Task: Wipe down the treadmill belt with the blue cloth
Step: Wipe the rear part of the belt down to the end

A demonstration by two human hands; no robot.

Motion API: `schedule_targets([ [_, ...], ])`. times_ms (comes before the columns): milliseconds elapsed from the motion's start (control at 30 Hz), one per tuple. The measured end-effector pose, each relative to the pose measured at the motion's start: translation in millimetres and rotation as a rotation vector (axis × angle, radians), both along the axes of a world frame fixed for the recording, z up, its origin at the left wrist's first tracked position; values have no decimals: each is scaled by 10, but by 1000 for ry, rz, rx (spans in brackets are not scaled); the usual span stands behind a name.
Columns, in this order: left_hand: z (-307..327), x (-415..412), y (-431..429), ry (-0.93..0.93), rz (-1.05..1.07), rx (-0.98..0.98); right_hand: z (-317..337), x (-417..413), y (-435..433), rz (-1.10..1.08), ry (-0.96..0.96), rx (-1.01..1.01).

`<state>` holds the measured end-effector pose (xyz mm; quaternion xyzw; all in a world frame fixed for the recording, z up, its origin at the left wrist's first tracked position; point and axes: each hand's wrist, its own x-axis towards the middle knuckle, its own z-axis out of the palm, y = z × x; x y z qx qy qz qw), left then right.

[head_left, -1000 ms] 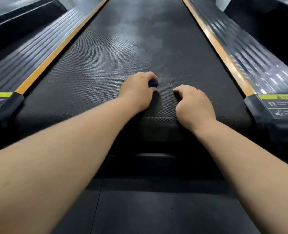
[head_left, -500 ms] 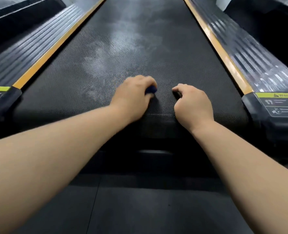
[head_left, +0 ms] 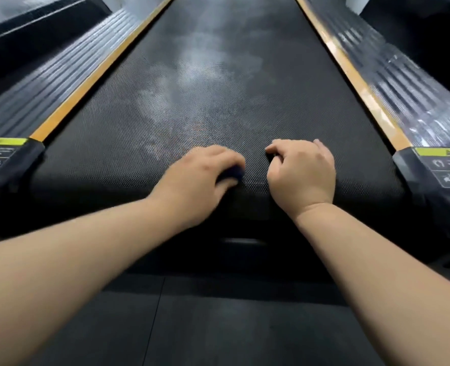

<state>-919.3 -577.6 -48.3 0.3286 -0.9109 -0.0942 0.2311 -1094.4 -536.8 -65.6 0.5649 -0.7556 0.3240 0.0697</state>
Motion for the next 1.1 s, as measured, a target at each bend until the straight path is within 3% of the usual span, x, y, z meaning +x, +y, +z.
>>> schedule_targets([
  [67, 60, 179, -193, -30, -21, -19, -22, -19, 0, 5, -4, -8],
  [167, 115, 452, -828, -57, 429, 0, -60, 53, 6, 25, -18, -51],
  [233, 105, 539, -931, -15, 598, 41, -118, 134, 29, 40, 41, -103],
  [433, -9, 479, -219, -2, 169, -52, -112, 214, -22, 27, -4, -125],
  [467, 14, 540, -342, -27, 190, -70, -96, 250, -42, 45, -11, -120],
  [600, 101, 894, -923, 7, 654, 43, -66, 519, -111, 146, -44, -69],
  [800, -34, 562, -196, 52, 270, -41, -144, 572, -132, 150, 29, -148],
  [900, 23, 558, -295, 8, 229, -11, -138, 581, -141, 167, 34, -142],
  [967, 55, 819, -431, -12, 312, -31, -135, 585, -142, 164, 14, -148],
  [1100, 120, 1447, -656, -10, 677, 43, -149, 580, -111, 140, 32, -179],
])
